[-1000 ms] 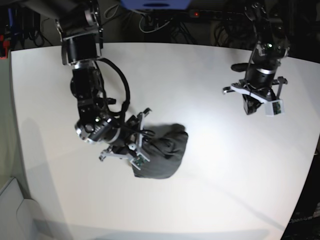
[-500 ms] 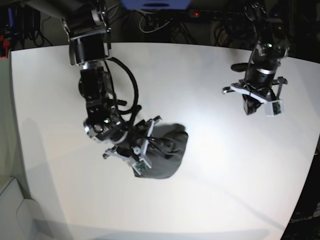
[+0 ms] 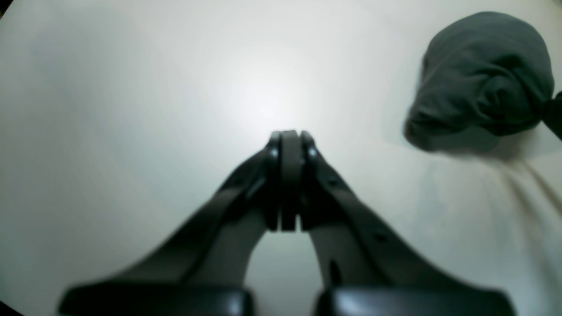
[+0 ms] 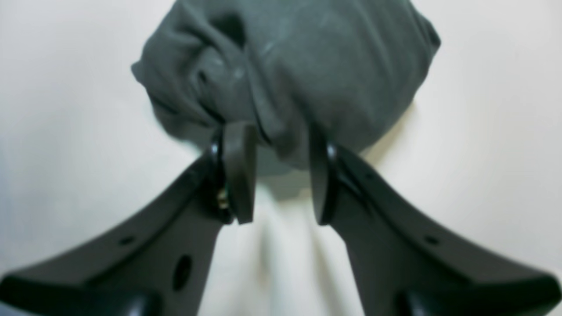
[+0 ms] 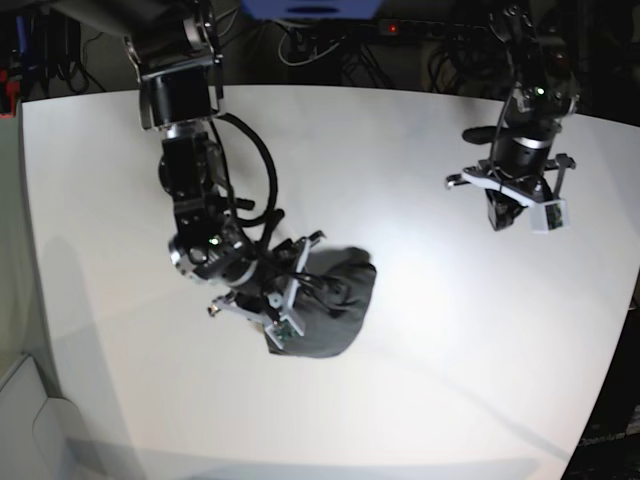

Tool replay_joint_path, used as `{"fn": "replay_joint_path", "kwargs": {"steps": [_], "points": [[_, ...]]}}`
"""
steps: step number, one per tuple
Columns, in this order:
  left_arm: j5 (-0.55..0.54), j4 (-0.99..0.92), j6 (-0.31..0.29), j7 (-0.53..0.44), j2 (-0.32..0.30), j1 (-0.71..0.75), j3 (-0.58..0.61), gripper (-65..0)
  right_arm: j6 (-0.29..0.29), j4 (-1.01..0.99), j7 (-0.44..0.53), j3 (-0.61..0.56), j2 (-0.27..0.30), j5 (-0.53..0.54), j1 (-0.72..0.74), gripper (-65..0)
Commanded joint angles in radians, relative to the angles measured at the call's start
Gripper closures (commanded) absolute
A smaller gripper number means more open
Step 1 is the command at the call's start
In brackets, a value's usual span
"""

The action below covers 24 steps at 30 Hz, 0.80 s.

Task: Layout the t-shirt on the table in an organized manner, then fold the t-shirt properly

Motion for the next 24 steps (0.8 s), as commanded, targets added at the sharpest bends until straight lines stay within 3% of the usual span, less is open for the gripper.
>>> {"fn": "replay_joint_path", "kwargs": {"steps": [1,12,24], "points": [[-0.003,0.016,-0.002,-0.024,-0.006,-0.007,-0.004,-0.2,-0.006,0.013,0.034,0.0,-0.009,0.012,0.027,-21.4],[-0.003,0.016,0.0,-0.027,-0.006,-0.019,-0.004,-0.2,-0.006,-0.074,0.049,0.001,-0.012,0.012,0.055,-21.3],[-0.003,0.016,0.0,-0.02,-0.006,-0.042,-0.004,-0.2,-0.007,-0.097,0.134,0.001,-0.012,0.012,0.053,-18.8]]}}
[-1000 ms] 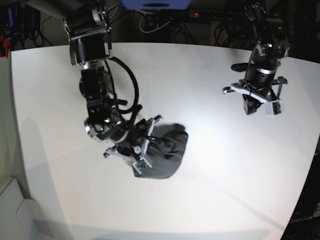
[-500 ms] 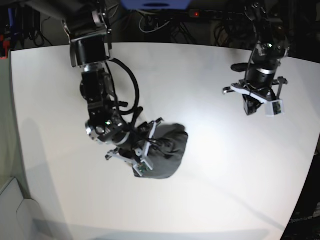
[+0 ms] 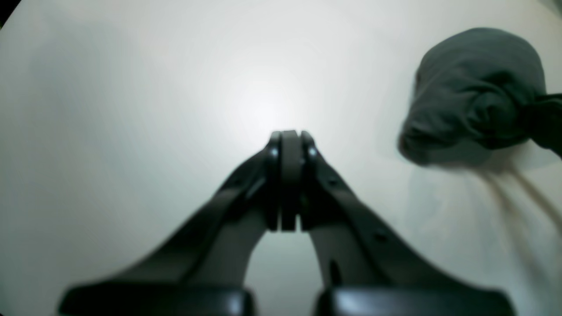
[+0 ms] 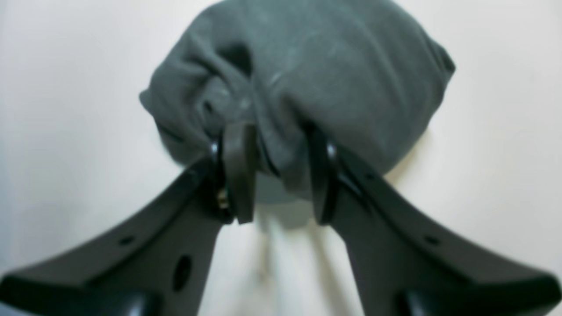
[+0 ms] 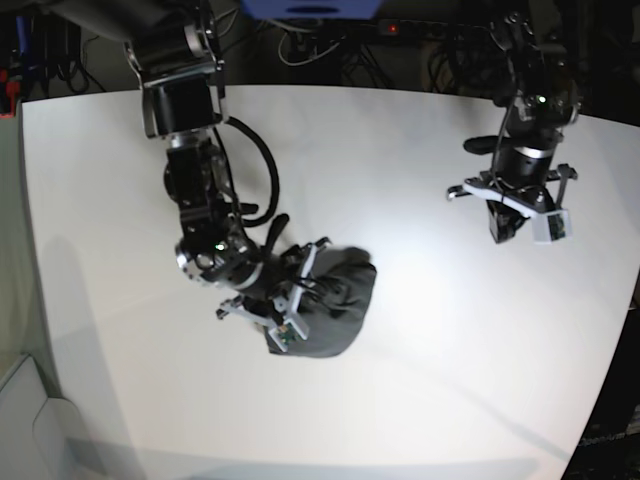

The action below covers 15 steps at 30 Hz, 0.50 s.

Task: Layout the t-shirt on the table in an organized manner, then fold the t-shirt properly

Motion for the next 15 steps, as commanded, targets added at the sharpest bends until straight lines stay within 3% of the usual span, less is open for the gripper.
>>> {"fn": "replay_joint_path", "kwargs": {"steps": [1,9,15], "points": [[-0.003,0.016,-0.001,-0.02,-0.006,-0.003,-0.004,-0.2,-0.004,-0.008,0.025,0.001,-0.007,0.012,0.026,-17.1],[-0.003,0.016,-0.001,-0.02,-0.006,-0.016,-0.004,-0.2,-0.004,-0.16,0.031,0.003,-0.006,0.012,0.083,-0.2],[-0.003,0.016,-0.001,-0.02,-0.006,-0.014,-0.004,-0.2,-0.004,-0.12,0.012,0.006,-0.004,0.012,0.085,0.0]]}}
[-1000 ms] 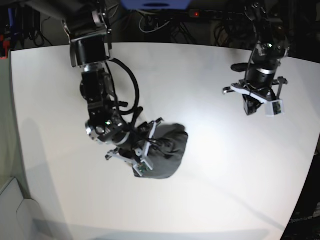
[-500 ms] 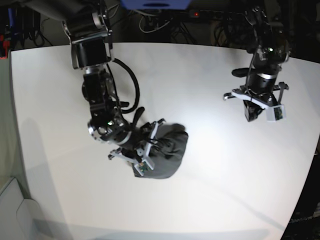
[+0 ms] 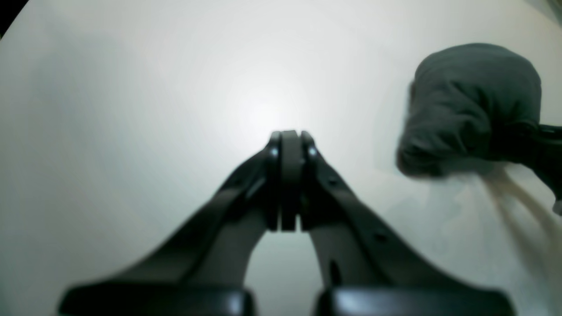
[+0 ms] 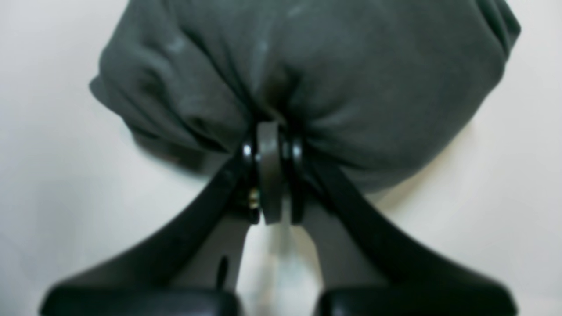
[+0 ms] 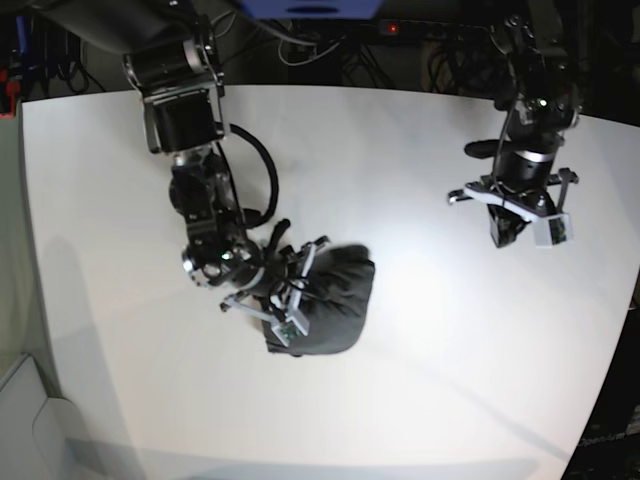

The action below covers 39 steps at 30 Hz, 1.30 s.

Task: Layout the t-shirt on the table in an organized manner, then fold the t-shirt properly
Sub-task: 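Lift and pull the t-shirt with the right gripper to spread it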

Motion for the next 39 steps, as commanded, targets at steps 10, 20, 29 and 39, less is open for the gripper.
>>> {"fn": "replay_joint_path", "kwargs": {"steps": [10,20,29,39], "points": [[-0.003,0.016,0.0,-0.021,-0.006,0.001,-0.003,-0.2,-0.004,0.403,-0.172,0.005,0.001,0.014,0.034,0.0],[-0.003,0.016,0.0,-0.021,-0.006,0.009,-0.003,-0.2,-0.002,0.561,-0.237,0.176,-0.025,0.017,0.034,0.0],[-0.004,0.018,0.0,-0.021,-0.006,0.016,-0.003,-0.2,0.001,0.068,-0.137,0.063,0.019,0.014,-0.018,0.0],[-0.004,0.018,0.0,-0.021,-0.006,0.03,-0.003,-0.2,0.002,0.262,-0.159,0.055,0.021,0.014,-0.049,0.0]]}}
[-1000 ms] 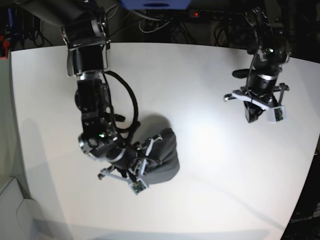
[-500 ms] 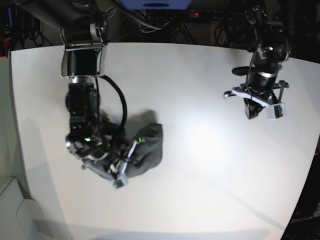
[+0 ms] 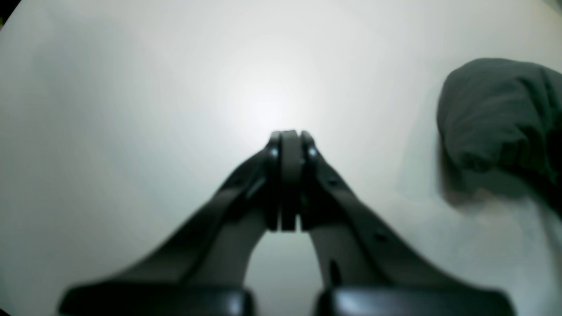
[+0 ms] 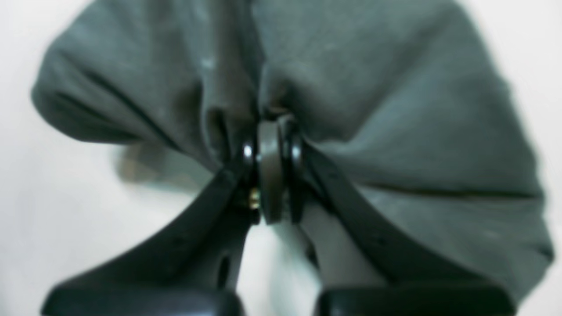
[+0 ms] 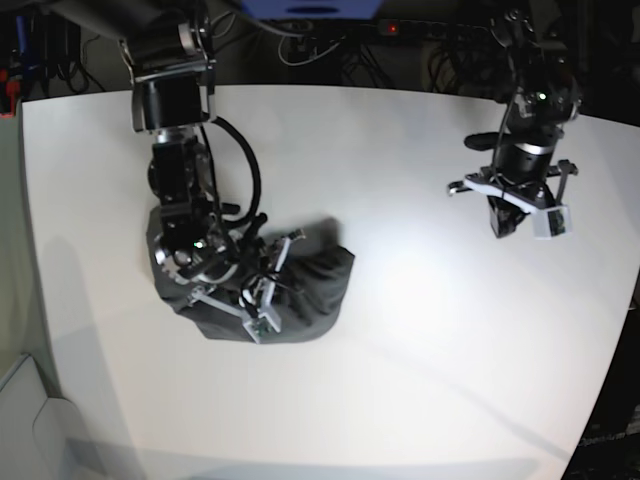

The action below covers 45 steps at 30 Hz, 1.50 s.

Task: Layout the t-shirt on the table in an organized manner, then fold the t-shirt properly
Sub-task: 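Lift and pull the t-shirt with the right gripper to spread it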

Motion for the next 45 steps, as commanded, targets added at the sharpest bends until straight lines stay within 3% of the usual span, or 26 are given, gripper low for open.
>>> {"fn": "replay_joint_path", "kwargs": {"steps": [1,3,8,11,16,20,22,25,29,37,45], "points": [[-0.004,0.018,-0.001,-0.022,-0.004,0.006,-0.001,-0.2,0.002,0.046,0.01,-0.002,-0.003,0.015,0.035,0.0],[-0.004,0.018,-0.001,-0.027,-0.004,0.006,-0.001,-0.2,0.012,0.095,-0.022,-0.002,-0.006,0.017,0.05,0.0],[-0.004,0.018,-0.001,-0.025,-0.004,0.006,-0.003,-0.2,0.148,0.217,-0.117,0.012,-0.05,0.018,0.119,0.0],[-0.008,0.019,-0.001,-0.021,-0.003,0.008,-0.029,-0.2,0.213,0.254,-0.177,0.089,-0.099,0.018,0.193,0.0],[-0.009,0.019,-0.001,-0.021,0.002,0.009,-0.084,-0.2,0.213,0.273,-0.273,0.176,-0.122,0.02,0.306,0.0],[-0.011,0.021,-0.001,-0.022,0.002,0.026,-0.107,-0.2,0.213,0.17,-0.255,0.176,-0.119,0.012,0.277,0.0],[-0.011,0.019,-0.002,-0.024,0.002,0.023,-0.106,-0.2,0.202,0.079,-0.201,0.173,-0.073,0.012,0.248,0.0],[-0.011,0.021,-0.002,-0.027,0.003,0.028,-0.1,-0.2,0.119,-0.016,-0.131,0.176,-0.018,0.014,0.188,0.0],[-0.012,0.019,-0.002,-0.027,0.005,0.019,-0.097,-0.2,0.113,-0.065,-0.108,0.178,0.005,0.017,0.142,0.0],[-0.012,0.024,-0.002,-0.019,0.069,-0.006,-0.069,-0.5,0.113,0.118,-0.118,0.169,0.011,0.015,0.068,-0.1],[-0.012,0.021,-0.002,-0.019,0.08,-0.012,-0.069,-0.5,0.115,0.334,-0.146,0.17,0.046,0.018,0.015,-0.1]]}}
